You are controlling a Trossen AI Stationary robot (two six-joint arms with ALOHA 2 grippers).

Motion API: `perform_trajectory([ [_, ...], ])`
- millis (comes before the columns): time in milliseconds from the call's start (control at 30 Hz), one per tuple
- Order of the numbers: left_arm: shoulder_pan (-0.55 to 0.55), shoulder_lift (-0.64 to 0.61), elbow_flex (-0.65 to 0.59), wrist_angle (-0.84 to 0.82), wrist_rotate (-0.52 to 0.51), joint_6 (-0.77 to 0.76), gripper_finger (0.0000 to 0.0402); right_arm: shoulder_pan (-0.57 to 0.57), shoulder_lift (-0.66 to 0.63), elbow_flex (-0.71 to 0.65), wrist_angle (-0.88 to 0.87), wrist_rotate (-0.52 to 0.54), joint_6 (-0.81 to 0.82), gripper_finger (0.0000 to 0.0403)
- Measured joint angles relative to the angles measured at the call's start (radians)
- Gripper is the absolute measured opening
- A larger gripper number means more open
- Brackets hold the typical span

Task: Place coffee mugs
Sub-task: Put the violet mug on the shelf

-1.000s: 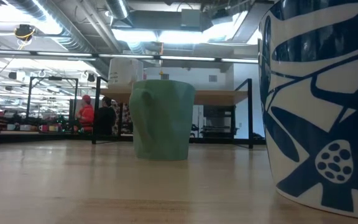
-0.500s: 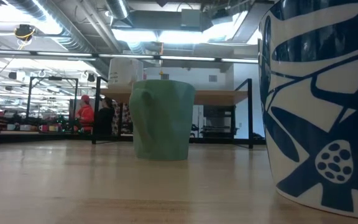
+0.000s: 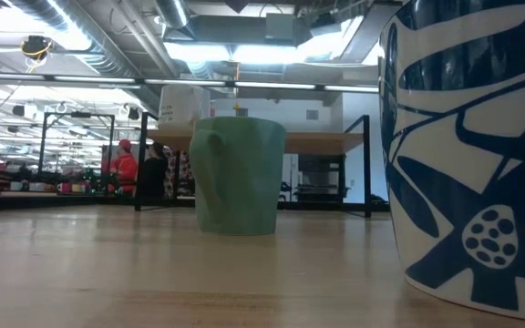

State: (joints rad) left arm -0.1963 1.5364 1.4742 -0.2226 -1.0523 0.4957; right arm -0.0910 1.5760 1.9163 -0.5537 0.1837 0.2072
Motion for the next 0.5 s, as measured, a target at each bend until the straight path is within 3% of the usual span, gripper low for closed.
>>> perform_trajectory([
  [333, 0.0, 0.0, 0.0, 0.0, -0.007, -0.033, 0.0022, -0.001, -0.035, 0.0, -0.021, 0.009, -0.015, 0.0227],
  [500, 0.021, 0.0, 0.0, -0.001, 0.138, -0.187, 0.0022, -0.001, -0.099, 0.0, -0.086, 0.018, -0.034, 0.0227],
])
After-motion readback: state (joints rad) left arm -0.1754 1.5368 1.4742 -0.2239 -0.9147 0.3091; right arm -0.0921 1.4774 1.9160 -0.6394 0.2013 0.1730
